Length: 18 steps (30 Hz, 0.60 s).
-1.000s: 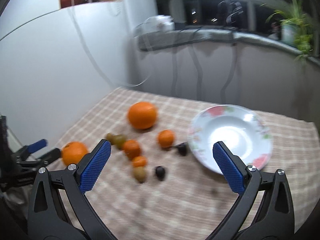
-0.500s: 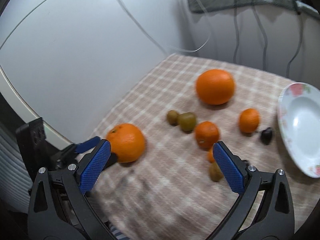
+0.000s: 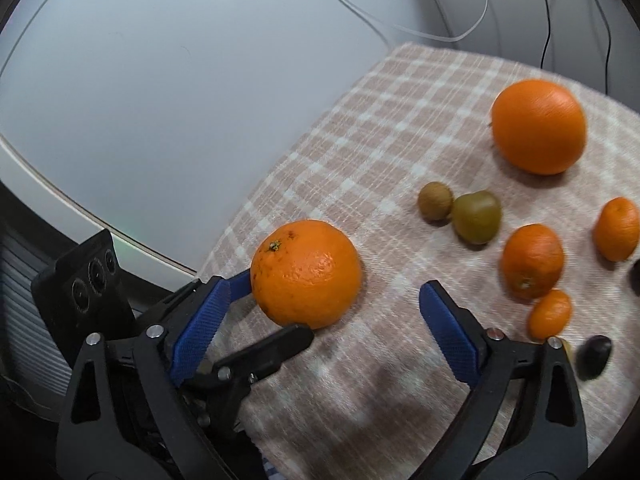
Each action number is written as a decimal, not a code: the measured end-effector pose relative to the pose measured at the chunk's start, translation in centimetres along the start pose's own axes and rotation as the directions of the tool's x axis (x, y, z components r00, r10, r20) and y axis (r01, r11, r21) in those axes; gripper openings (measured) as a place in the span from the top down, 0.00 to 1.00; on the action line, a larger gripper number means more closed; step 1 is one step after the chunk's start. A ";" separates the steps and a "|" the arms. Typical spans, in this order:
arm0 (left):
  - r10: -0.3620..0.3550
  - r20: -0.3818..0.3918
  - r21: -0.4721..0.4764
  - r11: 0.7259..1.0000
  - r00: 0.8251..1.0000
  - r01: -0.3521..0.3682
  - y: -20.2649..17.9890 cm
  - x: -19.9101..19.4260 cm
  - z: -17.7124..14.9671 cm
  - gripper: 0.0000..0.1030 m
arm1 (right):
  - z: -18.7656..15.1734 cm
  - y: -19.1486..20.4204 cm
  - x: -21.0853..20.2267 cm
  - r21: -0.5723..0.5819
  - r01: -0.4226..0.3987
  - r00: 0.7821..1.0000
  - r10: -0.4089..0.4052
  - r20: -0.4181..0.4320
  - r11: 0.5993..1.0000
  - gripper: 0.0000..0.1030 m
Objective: Organize fruits
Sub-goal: 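Reach the right gripper to the large orange and close on it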
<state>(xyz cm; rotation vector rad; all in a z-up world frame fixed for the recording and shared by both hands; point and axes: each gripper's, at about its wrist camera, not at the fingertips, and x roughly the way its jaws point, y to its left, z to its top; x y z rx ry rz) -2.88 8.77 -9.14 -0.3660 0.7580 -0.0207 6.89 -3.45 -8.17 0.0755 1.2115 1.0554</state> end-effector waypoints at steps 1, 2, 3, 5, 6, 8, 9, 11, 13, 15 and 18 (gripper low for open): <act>-0.001 0.001 -0.001 1.000 1.000 0.001 -0.1 0.0 0.0 0.25 | 0.1 -0.1 0.3 0.008 -0.007 1.000 0.007 -0.007 1.000 0.10; -0.002 0.000 -0.002 1.000 1.000 0.002 0.0 0.1 0.0 0.25 | 0.2 -0.2 0.5 0.011 -0.011 1.000 0.011 -0.012 1.000 0.12; -0.002 0.000 -0.004 1.000 1.000 0.002 0.0 0.1 0.0 0.25 | 0.2 -0.3 0.7 0.013 -0.016 1.000 0.016 -0.016 1.000 0.13; -0.004 0.000 -0.005 1.000 1.000 0.004 0.1 0.2 0.0 0.26 | 0.4 -0.5 1.0 0.019 -0.028 0.999 0.028 -0.024 0.999 0.13; -0.004 -0.001 -0.006 1.000 1.000 0.004 0.2 0.2 0.0 0.26 | 0.4 -0.6 1.3 0.020 -0.034 0.999 0.035 -0.028 0.999 0.13; -0.005 -0.002 -0.008 1.000 1.000 0.005 0.3 0.3 0.1 0.26 | 0.6 -0.7 1.6 0.022 -0.039 0.999 0.040 -0.035 0.999 0.13; -0.004 -0.004 -0.009 1.000 1.000 0.004 0.4 0.4 0.1 0.26 | 0.6 -0.7 1.8 0.026 -0.044 0.998 0.045 -0.040 0.999 0.13; -0.006 -0.006 -0.012 1.000 1.000 0.006 0.5 0.6 0.1 0.26 | 0.7 -0.9 2.2 0.033 -0.052 0.998 0.054 -0.045 0.998 0.13; -0.021 -0.011 -0.017 1.000 1.000 0.021 0.6 0.7 0.2 0.28 | 0.8 -0.9 2.4 0.033 -0.055 0.997 0.057 -0.049 0.998 0.14; -0.031 -0.012 -0.018 0.999 0.999 0.030 0.6 0.8 0.2 0.29 | 0.8 -1.0 2.6 0.035 -0.055 0.997 0.057 -0.056 0.998 0.18; -0.041 -0.015 -0.021 0.999 0.999 0.040 0.6 0.9 0.2 0.31 | 0.8 -1.0 2.8 0.037 -0.061 0.996 0.064 -0.066 0.997 0.22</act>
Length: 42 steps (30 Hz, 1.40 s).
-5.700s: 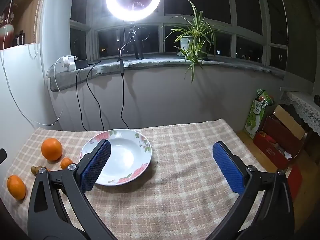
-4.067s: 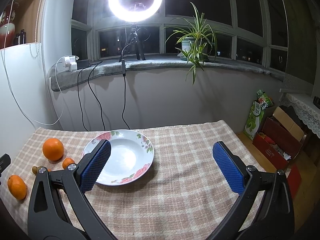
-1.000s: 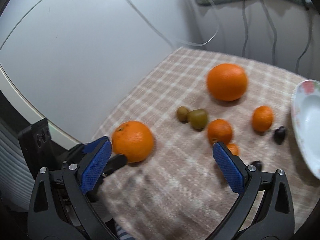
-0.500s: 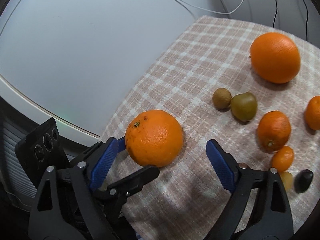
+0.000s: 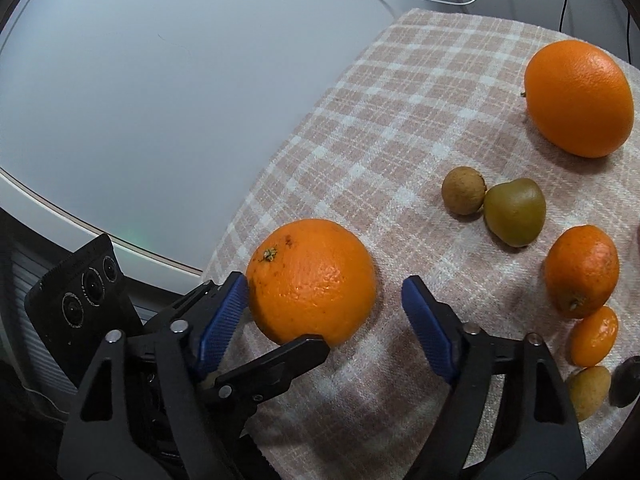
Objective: Organize fruits
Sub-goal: 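Reach the right gripper to the large orange and close on it, then carry the held orange with the right gripper and lower it onto the plate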
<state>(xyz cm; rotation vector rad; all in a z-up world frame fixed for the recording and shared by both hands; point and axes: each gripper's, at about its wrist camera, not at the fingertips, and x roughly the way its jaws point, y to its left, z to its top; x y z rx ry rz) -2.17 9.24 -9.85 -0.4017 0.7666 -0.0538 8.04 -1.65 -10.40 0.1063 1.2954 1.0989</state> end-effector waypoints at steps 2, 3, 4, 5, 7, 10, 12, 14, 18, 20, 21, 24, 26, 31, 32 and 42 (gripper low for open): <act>-0.002 -0.001 0.001 1.000 1.000 0.002 0.0 0.0 0.0 0.31 | 0.0 0.0 0.0 0.000 -0.013 1.000 0.013 -0.002 1.000 0.25; -0.002 -0.001 0.002 1.000 1.000 0.002 0.0 0.0 0.0 0.31 | 0.0 0.0 0.1 0.000 -0.022 1.000 0.022 -0.004 1.000 0.28; -0.001 -0.001 0.003 1.000 1.000 0.001 -0.1 0.0 0.0 0.31 | 0.0 0.0 0.1 -0.001 -0.034 0.999 0.034 -0.006 0.999 0.30; -0.001 0.000 0.005 1.000 1.000 0.001 0.0 0.0 0.0 0.31 | 0.0 0.1 0.1 -0.004 -0.034 0.999 0.034 -0.007 0.999 0.32; 0.004 0.001 0.010 1.000 1.000 -0.004 0.0 -0.1 -0.1 0.31 | -0.1 0.3 0.0 -0.016 -0.030 1.000 0.029 -0.007 0.999 0.32; 0.006 0.001 0.015 1.000 1.000 -0.006 -0.1 0.0 -0.1 0.31 | -0.2 0.4 -0.2 -0.022 -0.027 1.000 0.027 -0.004 0.999 0.33; 0.003 0.001 0.015 1.000 1.000 -0.003 -0.1 0.0 0.0 0.31 | -0.3 0.5 -0.4 -0.025 -0.023 1.000 0.023 0.000 0.999 0.33; 0.002 0.003 0.020 1.000 1.000 -0.002 -0.5 0.0 -0.1 0.31 | -0.4 0.4 -0.6 -0.026 -0.020 1.000 0.021 0.005 0.999 0.33; -0.005 0.007 0.037 0.999 1.000 0.005 -1.4 0.0 0.0 0.31 | -0.7 0.0 -1.6 -0.018 -0.019 1.000 0.020 0.020 1.000 0.33; -0.012 0.010 0.049 0.999 1.000 0.012 -1.9 0.0 0.2 0.31 | -0.8 -0.1 -2.2 -0.017 -0.015 0.999 0.016 0.033 1.000 0.33; -0.016 0.013 0.057 0.998 1.000 0.015 -2.3 0.0 0.3 0.31 | -0.9 -0.2 -2.6 -0.015 -0.014 0.999 0.015 0.041 1.000 0.33; -0.028 0.021 0.081 0.996 0.999 0.027 -3.3 0.1 0.8 0.31 | -1.0 -0.6 -4.0 -0.008 -0.011 0.997 0.011 0.070 1.000 0.33; -0.040 0.027 0.099 0.994 0.999 0.037 -4.2 0.2 1.2 0.31 | -1.0 -0.9 -5.0 -0.004 -0.005 0.996 0.005 0.092 1.000 0.33; -0.075 0.035 0.151 0.986 0.997 0.069 -6.6 0.8 2.2 0.31 | -1.2 -2.1 -7.7 0.019 0.012 0.989 -0.015 0.147 1.000 0.33; -0.084 0.035 0.160 0.984 0.996 0.078 -7.2 1.0 2.3 0.31 | -1.3 -2.4 -8.2 0.024 0.016 0.988 -0.020 0.156 1.000 0.33; -0.183 0.014 0.243 0.954 0.983 0.174 -13.0 3.3 3.5 0.31 | -2.3 -6.2 -14.1 0.098 0.075 0.962 -0.098 0.253 0.992 0.33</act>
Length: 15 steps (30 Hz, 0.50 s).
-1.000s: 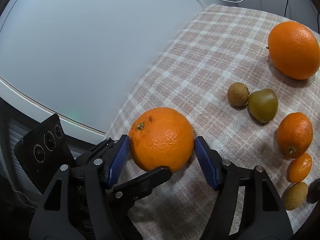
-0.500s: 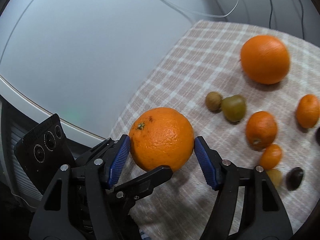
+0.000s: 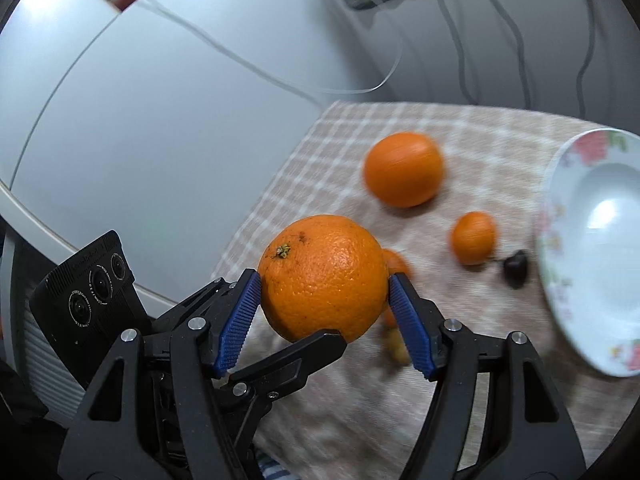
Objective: Organize fruits
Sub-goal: 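Carry the held orange with the right gripper and lower it onto the plate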
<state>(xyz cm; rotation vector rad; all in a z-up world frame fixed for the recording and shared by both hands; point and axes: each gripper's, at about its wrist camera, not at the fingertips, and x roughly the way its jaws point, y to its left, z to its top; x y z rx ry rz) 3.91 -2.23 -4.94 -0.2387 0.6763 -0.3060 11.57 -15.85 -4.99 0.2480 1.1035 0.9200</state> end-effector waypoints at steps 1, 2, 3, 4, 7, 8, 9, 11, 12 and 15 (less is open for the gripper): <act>-0.010 -0.003 0.011 1.000 1.000 0.010 -0.6 0.4 0.2 0.31 | 0.1 -0.5 -0.5 0.008 0.007 1.000 -0.007 0.009 1.000 0.33; -0.020 -0.005 0.021 1.000 1.000 0.020 -1.0 0.8 0.4 0.31 | 0.2 -1.1 -1.1 0.015 0.013 1.000 -0.013 0.019 1.000 0.33; -0.029 -0.009 0.031 0.999 1.000 0.030 -1.5 1.1 0.7 0.31 | 0.3 -1.5 -1.6 0.023 0.019 0.999 -0.020 0.029 1.000 0.33; -0.041 -0.013 0.043 0.998 0.999 0.042 -2.0 1.6 0.9 0.31 | 0.4 -2.0 -2.2 0.031 0.026 0.999 -0.028 0.038 0.999 0.33; -0.070 -0.028 0.054 0.996 0.997 0.071 -3.2 2.9 1.5 0.31 | 0.4 -3.4 -3.3 0.050 0.049 0.997 -0.052 0.062 0.998 0.33; -0.075 -0.033 0.057 0.995 0.997 0.077 -3.6 3.3 1.7 0.31 | 0.5 -3.9 -3.8 0.055 0.055 0.996 -0.059 0.068 0.997 0.33; -0.083 -0.038 0.061 0.995 0.996 0.085 -4.0 3.9 1.9 0.31 | 0.6 -4.5 -4.1 0.063 0.062 0.995 -0.066 0.075 0.996 0.33; -0.094 -0.049 0.070 0.993 0.994 0.097 -4.7 4.8 2.2 0.31 | 0.8 -5.6 -4.7 0.080 0.070 0.993 -0.077 0.088 0.994 0.33; -0.098 -0.056 0.074 0.992 0.994 0.102 -4.8 5.3 2.5 0.31 | 0.8 -6.1 -4.9 0.086 0.075 0.992 -0.083 0.095 0.993 0.33; -0.114 -0.083 0.082 0.989 0.990 0.120 -5.8 6.8 3.1 0.31 | 1.1 -7.6 -5.4 0.102 0.092 0.989 -0.103 0.109 0.991 0.33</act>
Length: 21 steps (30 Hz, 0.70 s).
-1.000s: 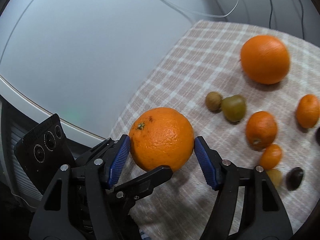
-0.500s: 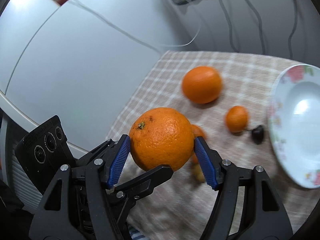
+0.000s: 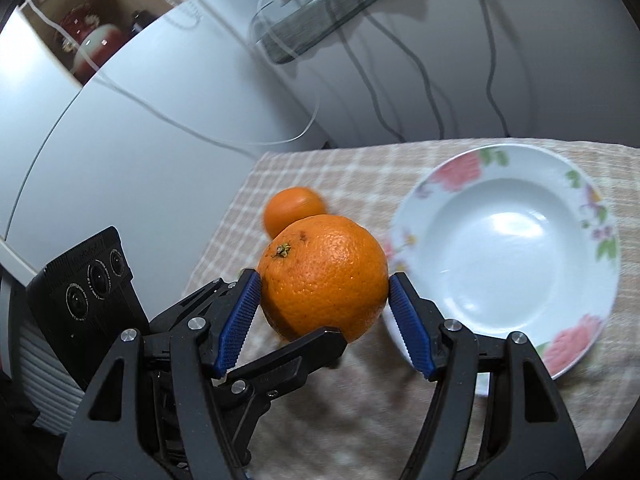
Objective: Organize fruits
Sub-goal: 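Carry the held orange with the right gripper and lower it onto the plate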
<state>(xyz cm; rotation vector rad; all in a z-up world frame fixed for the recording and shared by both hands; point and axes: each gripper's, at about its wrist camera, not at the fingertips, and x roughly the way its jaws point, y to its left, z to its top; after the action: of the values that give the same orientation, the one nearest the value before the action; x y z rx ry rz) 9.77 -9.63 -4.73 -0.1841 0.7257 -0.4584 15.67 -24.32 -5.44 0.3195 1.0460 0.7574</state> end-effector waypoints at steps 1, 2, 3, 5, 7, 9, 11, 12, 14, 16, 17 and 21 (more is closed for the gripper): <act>-0.004 -0.010 0.003 1.000 1.000 0.004 -0.3 0.6 0.3 0.31 | 0.0 -0.6 -0.4 0.010 0.004 1.000 -0.004 0.004 1.000 0.33; -0.005 -0.017 0.012 1.000 1.000 0.005 -0.6 1.1 0.6 0.31 | 0.0 -1.2 -0.6 0.018 0.007 1.000 -0.007 0.008 1.000 0.33; -0.007 -0.024 0.018 1.000 1.000 0.007 -0.9 1.6 0.8 0.31 | 0.2 -1.8 -0.8 0.025 0.009 1.000 -0.010 0.012 1.000 0.33; -0.015 -0.040 0.028 0.999 0.999 0.016 -1.5 2.5 1.2 0.31 | 0.6 -2.8 -1.0 0.035 0.016 1.000 -0.017 0.016 0.999 0.33; -0.019 -0.055 0.031 0.999 0.998 0.021 -1.9 3.4 1.6 0.31 | 0.8 -3.7 -1.2 0.047 0.023 1.000 -0.024 0.020 0.999 0.33; -0.025 -0.075 0.030 0.999 0.997 0.027 -2.1 4.6 1.8 0.31 | 1.0 -4.9 -1.2 0.068 0.030 0.999 -0.031 0.023 0.997 0.33; -0.028 -0.092 0.031 0.999 0.995 0.031 -2.3 5.5 2.1 0.31 | 1.1 -5.6 -1.3 0.077 0.038 0.999 -0.040 0.026 0.996 0.33; -0.029 -0.099 0.032 0.999 0.995 0.033 -2.5 5.9 2.1 0.31 | 1.2 -6.1 -1.4 0.083 0.041 0.999 -0.043 0.027 0.996 0.33; -0.029 -0.108 0.036 0.999 0.994 0.033 -2.7 6.5 2.2 0.31 | 1.1 -6.8 -1.5 0.092 0.043 0.998 -0.046 0.031 0.995 0.33; -0.030 -0.115 0.038 0.999 0.993 0.034 -2.9 7.0 2.3 0.31 | 1.2 -7.5 -1.6 0.098 0.046 0.998 -0.050 0.036 0.994 0.33; -0.029 -0.119 0.040 0.999 0.993 0.034 -2.9 7.3 2.3 0.31 | 1.3 -7.6 -1.5 0.100 0.049 0.998 -0.053 0.037 0.994 0.33; -0.025 -0.127 0.044 0.999 0.992 0.031 -3.1 7.9 2.5 0.31 | 1.3 -8.0 -1.6 0.090 0.065 0.997 -0.070 0.045 0.994 0.33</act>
<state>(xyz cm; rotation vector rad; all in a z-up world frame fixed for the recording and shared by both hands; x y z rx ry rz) 15.61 -16.01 -6.64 -0.1232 0.8370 -0.5160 19.67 -30.97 -8.34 0.3747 1.0413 0.6410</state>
